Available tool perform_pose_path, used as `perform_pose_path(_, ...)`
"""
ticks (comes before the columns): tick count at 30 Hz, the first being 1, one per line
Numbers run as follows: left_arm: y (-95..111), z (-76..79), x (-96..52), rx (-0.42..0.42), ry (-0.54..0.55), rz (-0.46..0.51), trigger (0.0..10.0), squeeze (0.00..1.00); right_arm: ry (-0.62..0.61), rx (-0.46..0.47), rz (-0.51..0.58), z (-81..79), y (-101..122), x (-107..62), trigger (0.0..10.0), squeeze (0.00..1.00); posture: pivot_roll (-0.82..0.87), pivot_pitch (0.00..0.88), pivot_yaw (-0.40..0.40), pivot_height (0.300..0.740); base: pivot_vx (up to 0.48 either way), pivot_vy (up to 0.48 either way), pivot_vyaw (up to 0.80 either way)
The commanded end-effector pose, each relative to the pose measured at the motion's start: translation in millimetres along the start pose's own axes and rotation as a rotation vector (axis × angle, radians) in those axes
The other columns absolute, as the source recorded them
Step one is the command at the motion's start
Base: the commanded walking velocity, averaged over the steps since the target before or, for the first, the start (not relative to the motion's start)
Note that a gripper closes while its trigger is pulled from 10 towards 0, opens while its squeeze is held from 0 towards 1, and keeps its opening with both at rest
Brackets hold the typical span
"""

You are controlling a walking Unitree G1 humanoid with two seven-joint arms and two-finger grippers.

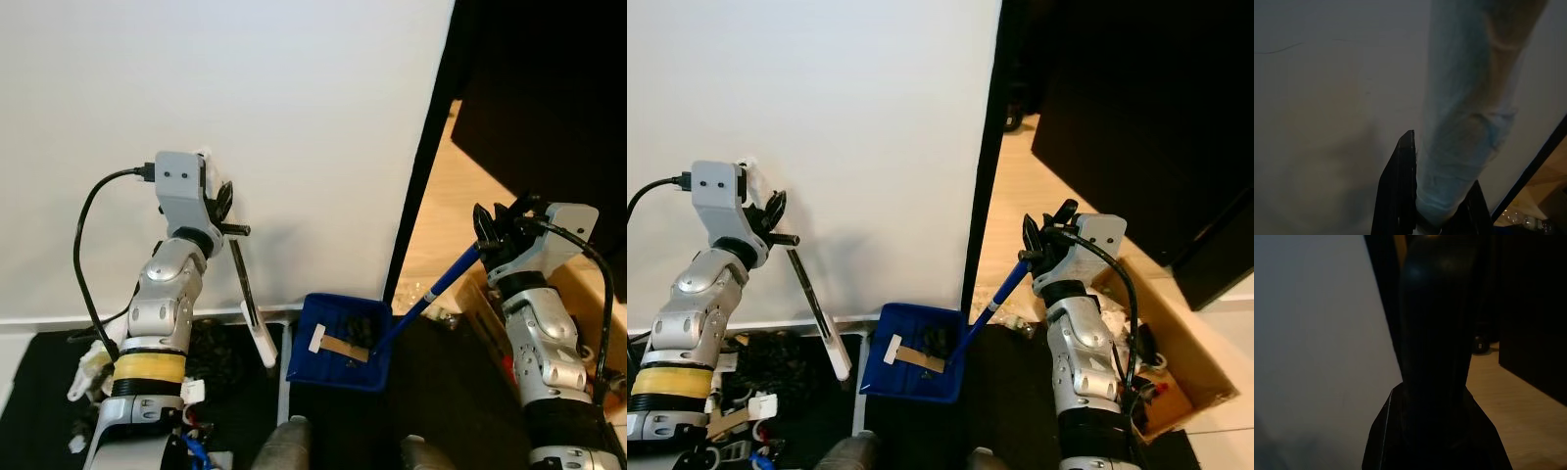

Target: Sweep floor

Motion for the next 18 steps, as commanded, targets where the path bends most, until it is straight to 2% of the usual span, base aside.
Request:
perform_pose_path(1, 7.8, -1.9, -0.4, 0.033, -0.003, 0.036, 10.0, 0.0, -0.005, 0.014, 0.026, 1.0, 4.9, 0.1, 10.0, 0.0, 0.13, 0.135, 0.072, 0.74, 0.0, -0.364, 0.0)
perform_pose_path(18, 6.8, -2.2, -0.7, 0.029, -0.002, 0.035, 10.0, 0.0, -0.003, 0.013, 0.022, 0.9, 4.4, -0.8, 10.0, 0.0, 0.13, 0.139, 0.071, 0.74, 0.0, -0.326, 0.0)
Point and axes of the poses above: a point about 5 cm out from each wrist's last joint towards the gripper, its own x axis pointing out of the wrist towards the gripper, its own y axis along the axis of the wrist's last joint, z = x × y, the point moved 1 cm from there along x, pointing out of the wrist towards the gripper, and after that the axes turned 5 degrees about -x, right-handed, at the moved point
